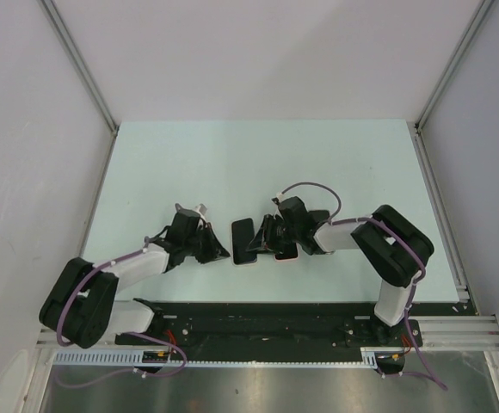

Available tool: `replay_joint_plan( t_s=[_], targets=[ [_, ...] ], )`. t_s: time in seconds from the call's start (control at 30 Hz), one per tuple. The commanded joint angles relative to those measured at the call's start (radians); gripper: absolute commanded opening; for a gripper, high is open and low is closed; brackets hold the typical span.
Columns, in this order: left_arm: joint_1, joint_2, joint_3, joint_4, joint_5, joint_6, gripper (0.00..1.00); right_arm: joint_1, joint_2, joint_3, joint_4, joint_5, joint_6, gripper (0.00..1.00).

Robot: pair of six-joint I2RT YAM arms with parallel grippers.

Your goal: Put the phone into the phone case

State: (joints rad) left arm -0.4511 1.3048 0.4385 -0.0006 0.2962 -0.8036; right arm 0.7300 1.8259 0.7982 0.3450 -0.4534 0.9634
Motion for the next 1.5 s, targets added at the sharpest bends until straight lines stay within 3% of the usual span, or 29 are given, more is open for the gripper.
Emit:
replay_joint_plan(
  t_s=[0.0, 0.17, 0.3, 0.4, 0.73, 0.97, 1.27, 1.47],
  targets=[
    [-0.004, -0.094, 0.06, -0.091, -0.051, 0.024, 0.0, 0.005, -0.092, -0.001, -0.075, 0.032, -0.043, 0.33],
    [-0.004, -0.113, 0.104, -0.142, -0.083, 0.055, 0.09, 0.002, -0.152, 0.004, -0.146, 0.067, -0.077, 0.4],
    [-0.004, -0.09, 0.121, -0.145, -0.094, 0.066, 0.27, 0.0, -0.189, 0.019, -0.199, 0.103, -0.116, 0.42],
    [-0.004, -0.055, 0.126, -0.125, -0.086, 0.064, 0.33, -0.004, -0.185, 0.044, -0.23, 0.11, -0.149, 0.45],
    [-0.004, 0.08, 0.141, -0.041, -0.042, 0.063, 0.39, -0.024, -0.117, 0.085, -0.233, 0.094, -0.224, 0.51],
    [-0.004, 0.188, 0.131, -0.004, -0.002, 0.055, 0.36, -0.017, -0.051, 0.107, -0.215, 0.079, -0.235, 0.54],
    [-0.004, 0.229, 0.124, -0.004, 0.003, 0.061, 0.07, -0.004, 0.007, 0.121, -0.169, 0.017, -0.209, 0.58],
    [-0.004, 0.217, 0.115, -0.003, 0.018, 0.06, 0.03, -0.017, 0.026, 0.119, -0.087, -0.094, -0.151, 0.59]
  ],
)
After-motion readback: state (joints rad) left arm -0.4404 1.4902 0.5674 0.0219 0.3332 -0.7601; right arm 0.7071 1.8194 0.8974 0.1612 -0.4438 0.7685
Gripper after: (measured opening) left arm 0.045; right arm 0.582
